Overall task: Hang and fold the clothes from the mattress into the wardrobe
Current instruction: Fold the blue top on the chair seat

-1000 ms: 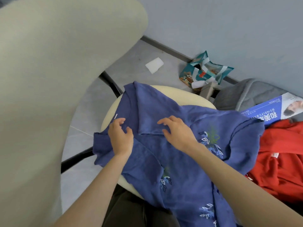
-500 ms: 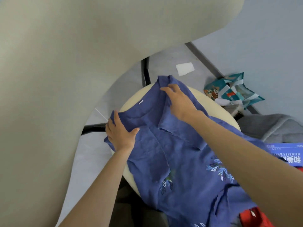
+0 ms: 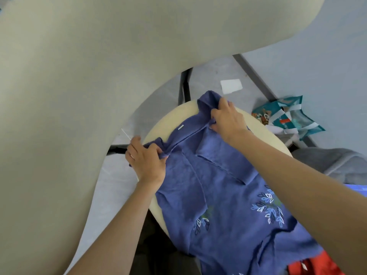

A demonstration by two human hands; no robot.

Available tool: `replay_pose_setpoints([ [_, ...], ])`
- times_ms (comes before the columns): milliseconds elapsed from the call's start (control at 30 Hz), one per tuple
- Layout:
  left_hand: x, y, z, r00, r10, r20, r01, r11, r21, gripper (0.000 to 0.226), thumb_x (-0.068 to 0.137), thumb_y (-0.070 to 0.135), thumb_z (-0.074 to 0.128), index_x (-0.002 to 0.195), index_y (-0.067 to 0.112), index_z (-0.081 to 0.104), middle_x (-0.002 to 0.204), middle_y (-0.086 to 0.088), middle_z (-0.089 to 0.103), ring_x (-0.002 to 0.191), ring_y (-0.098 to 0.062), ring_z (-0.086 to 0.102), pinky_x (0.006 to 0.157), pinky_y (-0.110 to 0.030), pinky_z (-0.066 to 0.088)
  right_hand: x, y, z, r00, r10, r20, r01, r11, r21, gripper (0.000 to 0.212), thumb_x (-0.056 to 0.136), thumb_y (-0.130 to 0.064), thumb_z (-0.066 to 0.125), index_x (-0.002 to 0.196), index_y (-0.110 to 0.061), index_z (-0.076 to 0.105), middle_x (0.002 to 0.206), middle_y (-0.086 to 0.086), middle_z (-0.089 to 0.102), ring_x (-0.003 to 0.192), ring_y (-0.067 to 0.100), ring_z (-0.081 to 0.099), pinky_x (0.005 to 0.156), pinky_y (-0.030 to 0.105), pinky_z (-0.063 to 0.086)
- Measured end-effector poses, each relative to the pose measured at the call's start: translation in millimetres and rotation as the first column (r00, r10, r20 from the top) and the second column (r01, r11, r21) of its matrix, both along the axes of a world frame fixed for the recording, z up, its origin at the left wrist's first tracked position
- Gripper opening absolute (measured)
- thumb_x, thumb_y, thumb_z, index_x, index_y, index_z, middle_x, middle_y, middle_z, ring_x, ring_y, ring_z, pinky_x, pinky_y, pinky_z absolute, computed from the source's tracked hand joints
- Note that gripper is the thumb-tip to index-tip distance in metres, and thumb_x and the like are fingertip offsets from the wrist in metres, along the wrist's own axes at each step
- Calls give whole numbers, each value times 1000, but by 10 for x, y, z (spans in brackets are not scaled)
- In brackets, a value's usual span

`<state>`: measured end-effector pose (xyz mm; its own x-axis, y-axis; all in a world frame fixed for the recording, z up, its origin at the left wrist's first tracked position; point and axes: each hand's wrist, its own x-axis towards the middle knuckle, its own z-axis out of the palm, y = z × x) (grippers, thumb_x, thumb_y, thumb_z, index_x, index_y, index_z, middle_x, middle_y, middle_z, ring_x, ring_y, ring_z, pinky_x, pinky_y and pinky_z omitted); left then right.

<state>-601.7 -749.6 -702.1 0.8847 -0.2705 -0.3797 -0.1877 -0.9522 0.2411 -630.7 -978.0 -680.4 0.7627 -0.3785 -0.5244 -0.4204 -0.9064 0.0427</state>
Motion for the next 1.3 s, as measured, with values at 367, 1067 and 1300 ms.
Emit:
replay_pose_setpoints([
  [367,-119,-81,174,956,-263,-126,274,959,73,44,83,16,60,121,10,38,82,-1,65,90,-26,61,108,-37,26,-415,42,229,994,106,14,-106,994,9,50,82,4,56,127,-14,41,116,5,53,103,29,53,72,35,42],
  [1067,141,-392,807,971,-200,128,232,913,-336,29,82,-1,53,107,13,54,88,-5,65,75,-37,58,59,-36,36,-324,-19,606,697,-545,466,435,838,330,34,75,12,44,105,-2,50,100,14,39,71,30,38,57,37,28],
  [1300,-571,-311,694,706,-684,-185,671,729,-132,35,89,21,55,121,22,41,94,4,54,82,-22,58,56,-31,33,-1133,63,573,739,-581,343,592,802,83,17,90,-4,49,106,-8,48,128,15,40,109,34,39,67,42,35],
])
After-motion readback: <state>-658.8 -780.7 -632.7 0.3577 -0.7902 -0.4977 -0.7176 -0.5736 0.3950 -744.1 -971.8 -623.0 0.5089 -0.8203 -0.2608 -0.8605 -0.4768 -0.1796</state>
